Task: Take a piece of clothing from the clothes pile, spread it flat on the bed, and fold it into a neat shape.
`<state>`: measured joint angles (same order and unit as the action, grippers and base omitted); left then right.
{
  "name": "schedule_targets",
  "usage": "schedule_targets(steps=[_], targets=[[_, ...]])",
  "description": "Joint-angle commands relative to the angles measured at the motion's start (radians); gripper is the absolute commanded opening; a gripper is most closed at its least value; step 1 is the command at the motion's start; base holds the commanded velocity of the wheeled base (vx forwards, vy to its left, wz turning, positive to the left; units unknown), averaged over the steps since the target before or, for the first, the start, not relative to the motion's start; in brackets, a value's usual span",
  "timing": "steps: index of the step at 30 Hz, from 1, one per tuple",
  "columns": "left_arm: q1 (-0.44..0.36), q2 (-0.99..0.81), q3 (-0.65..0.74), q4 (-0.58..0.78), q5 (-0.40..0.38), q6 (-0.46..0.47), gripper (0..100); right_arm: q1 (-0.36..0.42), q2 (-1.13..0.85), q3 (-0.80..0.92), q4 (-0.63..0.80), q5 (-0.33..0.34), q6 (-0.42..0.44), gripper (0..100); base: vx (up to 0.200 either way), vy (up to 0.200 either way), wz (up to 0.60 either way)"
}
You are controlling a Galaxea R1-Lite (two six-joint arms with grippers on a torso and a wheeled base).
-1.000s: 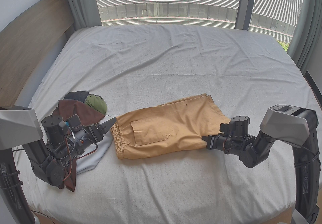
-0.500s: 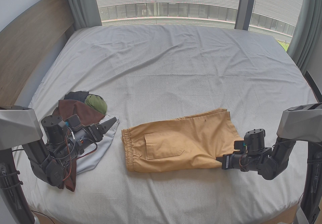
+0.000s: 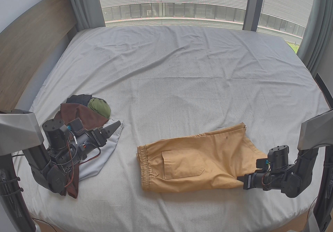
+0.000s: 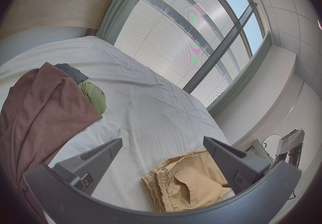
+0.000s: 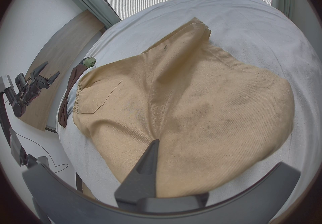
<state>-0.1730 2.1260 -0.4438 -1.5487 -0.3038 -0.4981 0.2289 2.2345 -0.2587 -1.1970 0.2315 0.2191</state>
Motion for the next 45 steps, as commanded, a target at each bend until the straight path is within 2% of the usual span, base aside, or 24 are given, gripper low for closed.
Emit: schedule_targets(steps=[1,5,6,17,24,28,36,37,42,45], targets=[[-0.005,-0.001,0.004,-0.001,0.0,0.0,100,-0.005,0.057,0.05,-0.061,0.0,-0.001,0,0.0,0.0,0.0],[-0.01,-0.001,0.01,-0.001,0.0,0.0,100,-0.005,0.125,0.064,-0.142,0.0,-0.001,0,0.0,0.0,0.0],[-0.01,-0.001,0.011,-0.001,0.0,0.0,100,-0.005,0.14,0.072,-0.167,0.0,-0.001,100,0.0,0.0,0.0],[-0.017,-0.009,0.034,-0.001,-0.015,0.0,100,0.043,0.182,0.237,-0.338,0.009,-0.001,100,0.0,0.0,0.0],[-0.037,-0.024,0.086,-0.001,-0.046,0.0,100,0.095,0.18,0.259,-0.315,0.023,0.006,100,0.0,0.0,0.0],[-0.034,-0.015,0.111,-0.001,-0.074,0.0,100,0.153,0.166,0.259,-0.317,0.094,0.003,100,0.0,0.0,0.0],[-0.039,-0.006,0.114,-0.001,-0.083,-0.002,100,0.26,0.145,0.259,-0.343,0.16,-0.023,100,0.0,0.0,0.0],[-0.046,0.002,0.119,-0.001,-0.083,-0.002,100,0.279,0.109,0.259,-0.345,0.204,-0.024,100,0.0,0.0,0.0],[-0.088,0.049,0.122,-0.001,-0.081,-0.01,100,0.271,-0.033,0.225,-0.345,0.292,-0.012,100,0.0,0.0,0.0],[-0.106,0.08,0.12,-0.001,-0.081,-0.01,100,0.251,-0.104,0.187,-0.345,0.319,0.006,100,0.0,0.0,0.0]])
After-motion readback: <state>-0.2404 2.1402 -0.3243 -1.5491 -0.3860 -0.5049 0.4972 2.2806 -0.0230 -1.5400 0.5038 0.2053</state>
